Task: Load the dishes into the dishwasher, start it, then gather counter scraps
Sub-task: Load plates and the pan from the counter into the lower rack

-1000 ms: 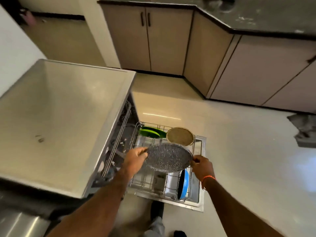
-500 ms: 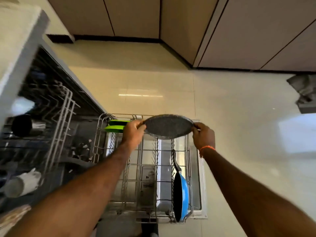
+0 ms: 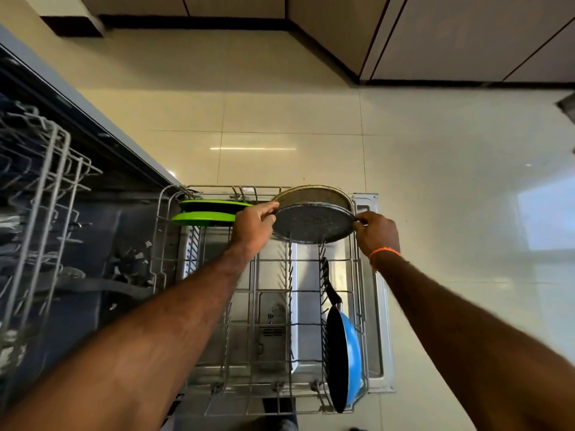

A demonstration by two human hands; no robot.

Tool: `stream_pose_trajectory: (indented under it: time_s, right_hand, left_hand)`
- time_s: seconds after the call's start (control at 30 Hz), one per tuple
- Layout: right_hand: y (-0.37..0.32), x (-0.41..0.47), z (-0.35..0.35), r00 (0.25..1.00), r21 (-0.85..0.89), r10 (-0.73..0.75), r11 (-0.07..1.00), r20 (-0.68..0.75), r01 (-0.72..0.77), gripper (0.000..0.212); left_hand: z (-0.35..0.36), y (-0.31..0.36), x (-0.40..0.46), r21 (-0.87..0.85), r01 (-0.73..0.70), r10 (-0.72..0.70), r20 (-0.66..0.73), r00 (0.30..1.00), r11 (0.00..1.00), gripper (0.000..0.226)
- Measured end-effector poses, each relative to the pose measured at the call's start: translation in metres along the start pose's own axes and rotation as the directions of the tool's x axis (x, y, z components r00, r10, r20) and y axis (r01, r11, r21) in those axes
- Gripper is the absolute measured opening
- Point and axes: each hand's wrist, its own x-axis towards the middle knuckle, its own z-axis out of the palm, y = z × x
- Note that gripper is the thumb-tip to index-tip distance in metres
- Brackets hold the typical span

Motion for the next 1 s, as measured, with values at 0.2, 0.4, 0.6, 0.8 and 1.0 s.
stream_pose_trajectory:
  time_s: [0.2, 0.4, 0.6, 0.8, 1.0]
  right_hand:
    - [-0.022, -0.031, -0.022, 0.999, -0.085, 0.012, 0.996, 0.031, -0.01, 0.028]
    - [-0.06, -0.108, -0.069, 0.976, -0.16, -0.034, 0.985, 0.217, 0.07, 0.032]
    - [-0.097, -0.215, -0.125, 0.892, -0.199, -0.118, 0.954, 0.436, 0.223, 0.032]
    - [-0.135, -0.321, -0.174, 0.727, -0.228, -0.31, 0.811, 0.612, 0.538, 0.033]
    - [-0.166, -0.43, -0.202, 0.495, -0.207, -0.475, 0.536, 0.728, 0.818, 0.033]
  left_hand:
    - [-0.017, 0.029, -0.03, 0.117, -0.001, 0.001, -0.002, 1.0, 0.993, 0.052]
    - [-0.063, 0.075, -0.12, 0.163, 0.022, -0.033, 0.066, 0.997, 0.986, 0.043]
    - [-0.118, 0.113, -0.266, 0.213, 0.106, -0.137, 0.133, 0.982, 0.971, 0.038]
    - [-0.145, 0.129, -0.412, 0.187, 0.265, -0.27, 0.003, 0.963, 0.946, 0.029]
    - [-0.165, 0.12, -0.569, 0.088, 0.419, -0.399, -0.179, 0.899, 0.904, 0.041]
